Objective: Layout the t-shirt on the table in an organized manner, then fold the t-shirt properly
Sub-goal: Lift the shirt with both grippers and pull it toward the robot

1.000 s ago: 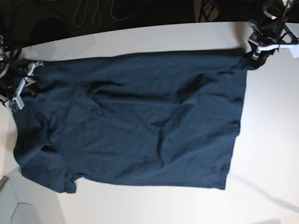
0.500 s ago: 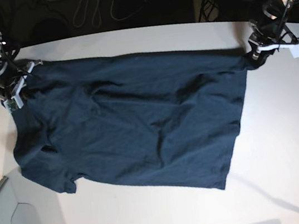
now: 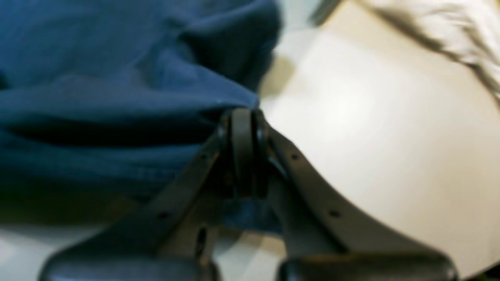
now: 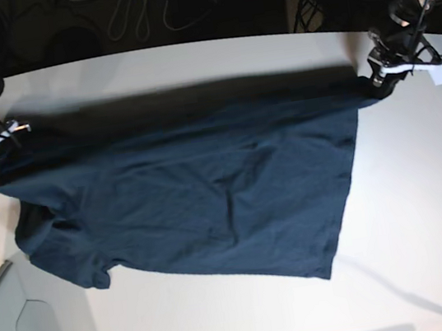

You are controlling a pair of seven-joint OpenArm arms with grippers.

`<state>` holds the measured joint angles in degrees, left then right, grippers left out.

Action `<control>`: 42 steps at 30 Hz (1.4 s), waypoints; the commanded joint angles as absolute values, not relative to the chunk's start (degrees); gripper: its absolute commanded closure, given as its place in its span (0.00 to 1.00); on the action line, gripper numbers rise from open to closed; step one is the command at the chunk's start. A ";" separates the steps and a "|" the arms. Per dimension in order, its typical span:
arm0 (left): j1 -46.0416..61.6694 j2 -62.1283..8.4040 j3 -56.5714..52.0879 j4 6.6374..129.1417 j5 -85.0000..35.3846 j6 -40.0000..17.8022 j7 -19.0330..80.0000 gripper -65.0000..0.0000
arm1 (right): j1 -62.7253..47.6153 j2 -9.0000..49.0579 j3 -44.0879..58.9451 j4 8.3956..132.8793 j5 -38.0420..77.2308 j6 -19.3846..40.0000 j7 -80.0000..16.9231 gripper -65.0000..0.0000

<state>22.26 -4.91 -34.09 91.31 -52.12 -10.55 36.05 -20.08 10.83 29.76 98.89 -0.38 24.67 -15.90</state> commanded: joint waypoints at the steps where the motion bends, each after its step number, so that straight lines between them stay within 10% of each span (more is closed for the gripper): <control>1: 22.46 -5.58 -34.42 93.05 -53.05 -11.03 35.12 1.00 | -21.41 10.77 30.81 100.44 0.04 24.92 -14.55 1.00; 14: 22.73 -5.49 -33.01 90.42 -52.79 -11.03 35.03 1.00 | -30.46 2.15 29.67 96.22 0.04 24.92 -2.95 1.00; 42: -11.30 -8.22 -22.99 55.25 -52.44 -11.03 34.51 1.00 | 23.34 12.53 11.82 35.91 -0.04 24.57 -2.77 1.00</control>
<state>-9.74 -7.77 -23.05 54.33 -51.62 -10.26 34.85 22.11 11.84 11.68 35.29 -0.21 24.18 -3.55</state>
